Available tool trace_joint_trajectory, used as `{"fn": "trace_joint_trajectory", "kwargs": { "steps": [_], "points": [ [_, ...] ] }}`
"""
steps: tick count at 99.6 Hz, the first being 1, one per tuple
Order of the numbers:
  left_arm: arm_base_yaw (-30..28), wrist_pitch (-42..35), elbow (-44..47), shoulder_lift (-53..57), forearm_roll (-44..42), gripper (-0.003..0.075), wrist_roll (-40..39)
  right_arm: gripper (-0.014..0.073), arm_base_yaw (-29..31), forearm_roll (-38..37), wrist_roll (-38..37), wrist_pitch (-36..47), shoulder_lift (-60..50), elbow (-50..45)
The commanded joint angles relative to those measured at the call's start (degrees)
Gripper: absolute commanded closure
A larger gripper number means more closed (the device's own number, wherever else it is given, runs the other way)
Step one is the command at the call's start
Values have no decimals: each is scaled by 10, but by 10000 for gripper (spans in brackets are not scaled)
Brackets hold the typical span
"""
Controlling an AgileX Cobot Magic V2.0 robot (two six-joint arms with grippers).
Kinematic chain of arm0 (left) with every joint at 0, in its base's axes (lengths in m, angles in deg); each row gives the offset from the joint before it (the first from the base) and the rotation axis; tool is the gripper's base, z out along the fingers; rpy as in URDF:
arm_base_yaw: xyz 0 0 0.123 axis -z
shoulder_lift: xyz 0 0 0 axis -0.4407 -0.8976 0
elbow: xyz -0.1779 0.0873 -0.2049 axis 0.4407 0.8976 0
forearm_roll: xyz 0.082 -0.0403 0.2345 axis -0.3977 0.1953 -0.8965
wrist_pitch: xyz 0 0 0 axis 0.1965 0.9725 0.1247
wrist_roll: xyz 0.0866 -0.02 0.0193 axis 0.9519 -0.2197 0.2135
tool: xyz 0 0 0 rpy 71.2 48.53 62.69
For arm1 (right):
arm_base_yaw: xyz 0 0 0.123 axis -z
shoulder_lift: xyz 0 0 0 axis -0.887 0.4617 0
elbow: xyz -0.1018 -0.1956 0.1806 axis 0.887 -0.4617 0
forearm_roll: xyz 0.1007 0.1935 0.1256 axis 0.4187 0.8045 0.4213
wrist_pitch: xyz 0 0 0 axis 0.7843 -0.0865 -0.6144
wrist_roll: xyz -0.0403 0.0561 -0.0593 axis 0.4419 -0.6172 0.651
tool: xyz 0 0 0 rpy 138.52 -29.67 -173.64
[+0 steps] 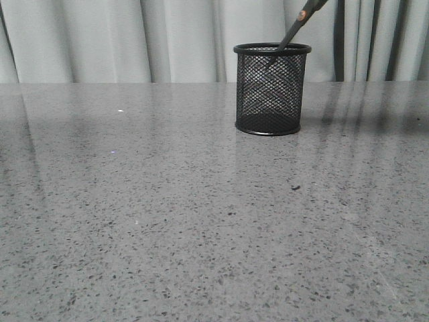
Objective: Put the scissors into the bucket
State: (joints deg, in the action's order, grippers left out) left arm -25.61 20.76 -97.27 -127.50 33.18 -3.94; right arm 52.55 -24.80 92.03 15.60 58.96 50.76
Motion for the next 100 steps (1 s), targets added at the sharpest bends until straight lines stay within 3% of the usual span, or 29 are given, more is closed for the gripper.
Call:
{"fn": "trace_joint_trajectory", "kwargs": {
  "steps": [1,66,76,90,100],
  "points": [
    [-1,-25,-16,16,18,282,-7,643,-9,2,-1,-3,-10,27],
    [-1,-30,-16,16,18,282,-7,633,-13,-1,-1,-23,36,36],
    [-1,-30,-16,16,18,282,-7,554,-13,-1,-1,-25,39,36],
    [-1,-30,-16,16,18,282,-7,348,-13,-1,-1,-20,39,36],
    [-1,-30,-16,16,18,282,-6,298,-13,-2,-1,-17,37,37]
  ]
}}
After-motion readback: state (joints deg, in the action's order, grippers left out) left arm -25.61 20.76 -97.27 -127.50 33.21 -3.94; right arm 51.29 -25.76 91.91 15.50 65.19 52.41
